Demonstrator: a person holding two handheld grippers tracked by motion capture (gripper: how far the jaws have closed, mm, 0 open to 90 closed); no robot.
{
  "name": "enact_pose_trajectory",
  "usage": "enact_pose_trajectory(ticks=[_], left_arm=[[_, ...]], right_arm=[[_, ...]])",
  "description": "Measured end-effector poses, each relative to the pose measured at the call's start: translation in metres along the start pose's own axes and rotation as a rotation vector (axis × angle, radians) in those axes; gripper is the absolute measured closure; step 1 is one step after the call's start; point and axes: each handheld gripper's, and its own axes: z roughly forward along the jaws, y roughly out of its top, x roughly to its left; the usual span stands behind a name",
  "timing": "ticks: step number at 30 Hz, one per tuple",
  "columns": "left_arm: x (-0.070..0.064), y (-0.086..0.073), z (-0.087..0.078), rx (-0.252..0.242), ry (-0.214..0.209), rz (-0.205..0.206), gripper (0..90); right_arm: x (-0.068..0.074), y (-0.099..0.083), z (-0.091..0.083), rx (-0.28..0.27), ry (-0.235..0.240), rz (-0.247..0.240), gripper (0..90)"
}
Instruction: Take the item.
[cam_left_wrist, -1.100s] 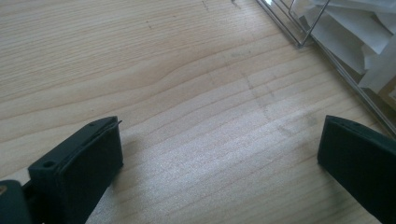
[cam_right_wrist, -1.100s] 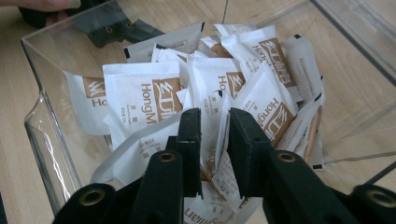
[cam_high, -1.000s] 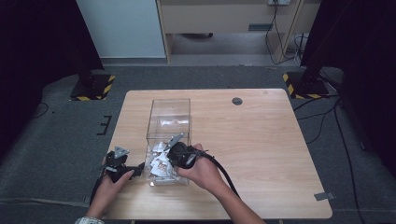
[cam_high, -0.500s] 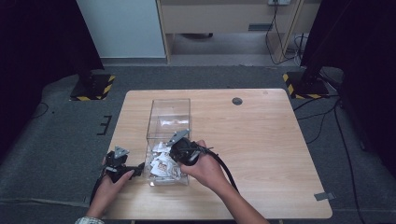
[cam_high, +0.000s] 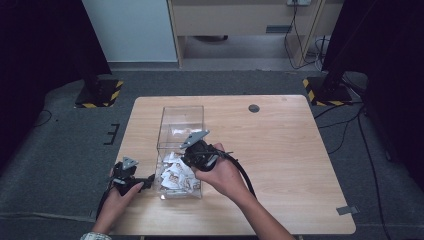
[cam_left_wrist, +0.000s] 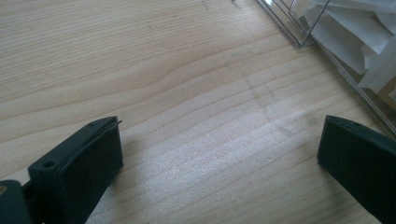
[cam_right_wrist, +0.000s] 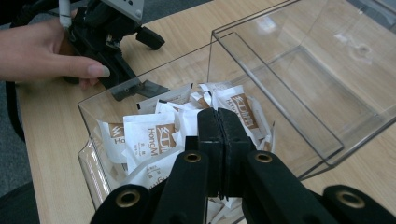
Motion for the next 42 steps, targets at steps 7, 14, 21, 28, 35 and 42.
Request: enact_pose_trajectory(ticks=[7,14,21,28,35,42], left_arm=[[0.0,0.0,0.0,-0.001,-0.001,0.0,0.0],[0.001,0.0,0.0,0.002,0.013,0.008,0.0],[0.0,0.0,0.0,0.001,0.006,0.003,0.0],[0.0,0.0,0.0,0.001,0.006,0.003,0.0],[0.0,0.0,0.0,0.001,0.006,0.003,0.0],[0.0,0.0,0.0,0.001,0.007,0.004,0.0]], right_arm=[[-0.007,0.002,-0.009,-0.009,-0.012,0.002,89.2],[-0.013,0.0,-0.016,-0.012,-0.03,0.01,89.2],[-0.022,-0.002,-0.024,-0.028,-0.047,0.023,89.2],[-0.031,0.0,-0.033,-0.029,-0.075,0.035,89.3],[-0.039,-0.003,-0.039,-0.028,-0.095,0.04,89.3],[-0.049,-0.008,-0.046,-0.025,-0.118,0.051,89.3]])
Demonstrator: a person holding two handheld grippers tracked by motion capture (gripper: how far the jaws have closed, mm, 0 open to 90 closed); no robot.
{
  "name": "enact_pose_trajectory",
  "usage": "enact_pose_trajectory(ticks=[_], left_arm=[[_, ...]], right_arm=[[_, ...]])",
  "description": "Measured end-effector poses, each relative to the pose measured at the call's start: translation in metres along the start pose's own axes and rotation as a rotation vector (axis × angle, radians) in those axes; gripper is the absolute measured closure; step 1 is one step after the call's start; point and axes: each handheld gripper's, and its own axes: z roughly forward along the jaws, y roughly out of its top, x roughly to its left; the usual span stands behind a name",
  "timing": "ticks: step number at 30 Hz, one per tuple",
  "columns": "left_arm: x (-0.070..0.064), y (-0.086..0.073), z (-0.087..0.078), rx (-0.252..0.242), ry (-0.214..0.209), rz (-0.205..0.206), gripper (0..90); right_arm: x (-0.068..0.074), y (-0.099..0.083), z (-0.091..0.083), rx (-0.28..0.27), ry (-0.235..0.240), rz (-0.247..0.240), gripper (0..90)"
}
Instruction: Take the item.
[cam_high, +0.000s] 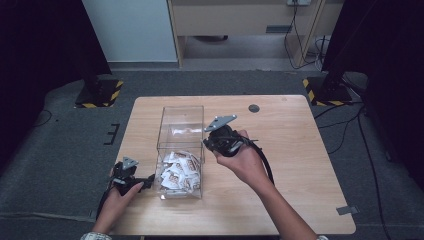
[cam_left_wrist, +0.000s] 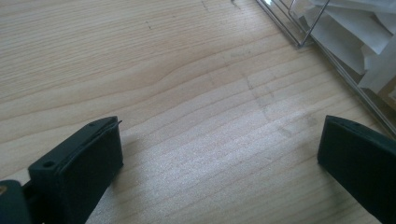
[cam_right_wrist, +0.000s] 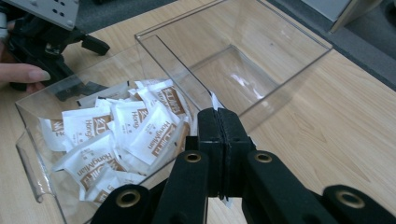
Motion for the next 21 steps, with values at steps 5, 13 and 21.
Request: enact_pose_trajectory(ticks=[5,13,21], left_arm=[[0.0,0.0,0.0,0.0,0.0,0.0,0.0],[0.0,0.0,0.0,0.0,0.0,0.0,0.0],[0.0,0.0,0.0,0.0,0.0,0.0,0.0]], right_arm=[[-0.01,-0.005,-0.006,-0.003,-0.018,0.011,89.3],[-0.023,-0.012,-0.013,-0.005,-0.042,0.017,89.3],[-0.039,-0.023,-0.019,-0.003,-0.069,0.048,89.4]])
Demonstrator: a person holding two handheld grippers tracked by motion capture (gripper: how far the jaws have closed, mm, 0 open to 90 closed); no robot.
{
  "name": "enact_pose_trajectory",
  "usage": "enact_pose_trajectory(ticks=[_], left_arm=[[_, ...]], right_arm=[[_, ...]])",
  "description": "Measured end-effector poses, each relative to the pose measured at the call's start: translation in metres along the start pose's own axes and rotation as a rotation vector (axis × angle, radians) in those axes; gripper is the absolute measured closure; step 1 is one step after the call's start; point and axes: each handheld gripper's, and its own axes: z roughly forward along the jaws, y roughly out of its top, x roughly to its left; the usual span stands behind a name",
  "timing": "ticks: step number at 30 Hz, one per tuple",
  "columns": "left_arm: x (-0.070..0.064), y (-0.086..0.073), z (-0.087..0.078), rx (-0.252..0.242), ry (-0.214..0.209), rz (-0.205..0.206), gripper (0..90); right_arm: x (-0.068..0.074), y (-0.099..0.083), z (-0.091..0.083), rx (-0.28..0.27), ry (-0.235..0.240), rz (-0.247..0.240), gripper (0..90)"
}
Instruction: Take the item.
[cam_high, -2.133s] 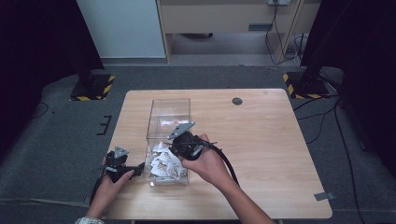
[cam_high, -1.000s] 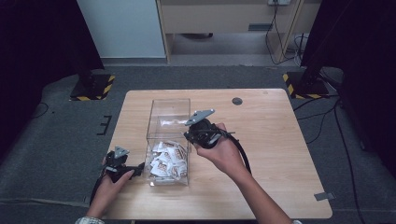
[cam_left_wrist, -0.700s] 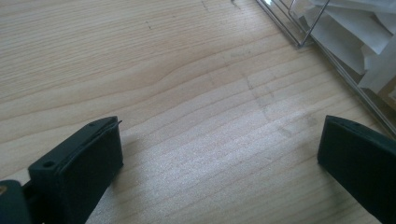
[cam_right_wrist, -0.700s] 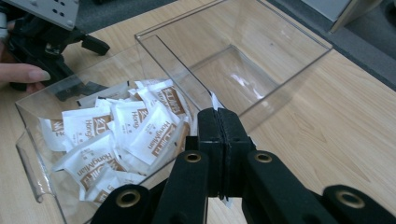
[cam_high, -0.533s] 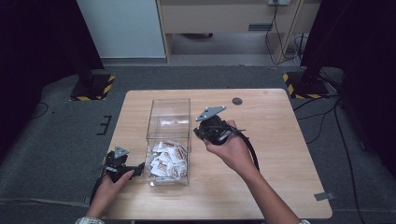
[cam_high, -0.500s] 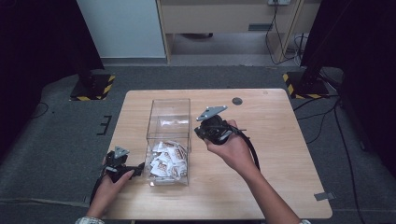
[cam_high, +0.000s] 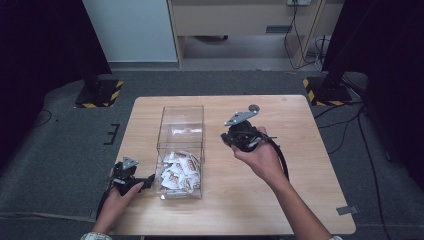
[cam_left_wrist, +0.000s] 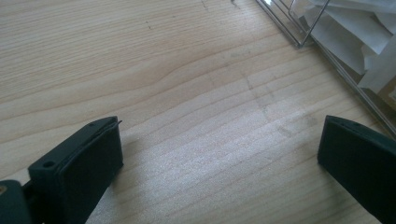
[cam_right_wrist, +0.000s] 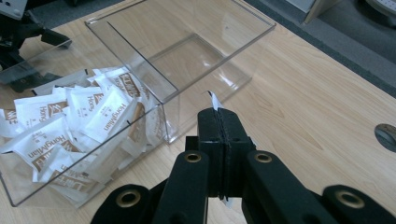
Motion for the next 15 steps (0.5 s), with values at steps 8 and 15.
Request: enact_pose_trajectory(ticks=[8,15], left_arm=[[0.0,0.0,0.0,0.0,0.0,0.0,0.0],[0.0,0.0,0.0,0.0,0.0,0.003,0.0]], right_arm=[[-0.018,-0.009,-0.006,-0.005,-0.036,0.025,89.4],[-0.04,-0.026,-0.005,0.003,-0.059,0.08,89.4]])
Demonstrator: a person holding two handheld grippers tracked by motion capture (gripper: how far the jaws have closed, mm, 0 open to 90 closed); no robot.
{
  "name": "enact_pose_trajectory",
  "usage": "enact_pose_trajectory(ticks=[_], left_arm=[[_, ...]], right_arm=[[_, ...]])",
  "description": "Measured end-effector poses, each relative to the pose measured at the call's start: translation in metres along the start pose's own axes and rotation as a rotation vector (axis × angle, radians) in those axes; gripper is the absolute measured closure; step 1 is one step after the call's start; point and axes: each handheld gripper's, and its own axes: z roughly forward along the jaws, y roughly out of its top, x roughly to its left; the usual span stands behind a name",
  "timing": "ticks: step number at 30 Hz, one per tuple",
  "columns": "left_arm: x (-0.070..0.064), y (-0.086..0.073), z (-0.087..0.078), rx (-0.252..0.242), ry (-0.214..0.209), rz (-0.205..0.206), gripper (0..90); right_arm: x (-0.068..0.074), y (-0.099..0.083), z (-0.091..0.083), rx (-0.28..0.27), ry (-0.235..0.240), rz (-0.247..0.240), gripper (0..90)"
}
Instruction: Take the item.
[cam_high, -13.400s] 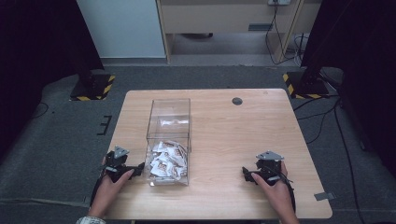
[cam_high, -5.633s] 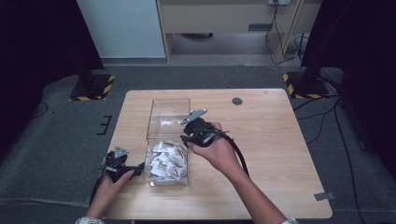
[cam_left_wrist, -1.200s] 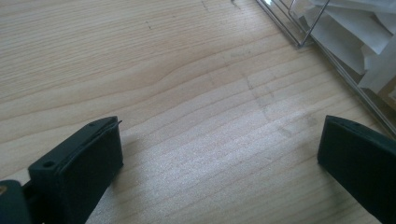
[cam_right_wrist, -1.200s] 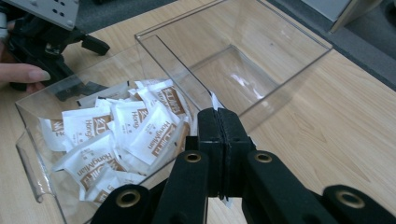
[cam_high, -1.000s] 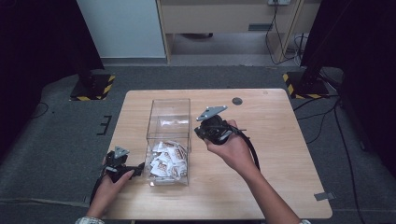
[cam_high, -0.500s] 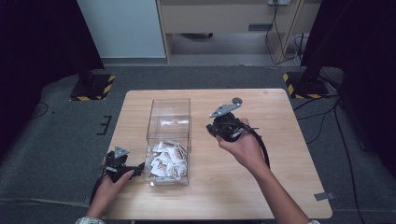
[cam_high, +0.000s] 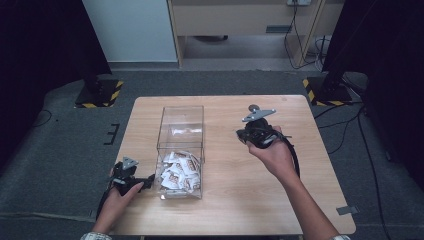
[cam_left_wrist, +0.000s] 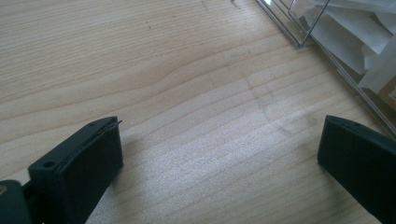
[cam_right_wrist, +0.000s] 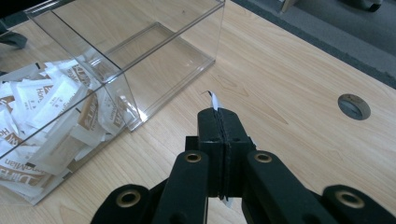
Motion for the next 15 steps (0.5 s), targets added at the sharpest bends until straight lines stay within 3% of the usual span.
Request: enact_pose_trajectory(ticks=[8,15], left_arm=[[0.0,0.0,0.0,0.0,0.0,0.0,0.0],[0.0,0.0,0.0,0.0,0.0,0.0,0.0]], right_arm=[[-0.015,-0.007,0.001,0.001,-0.022,0.022,89.4],[-0.03,-0.025,0.008,0.016,-0.051,0.055,89.3]])
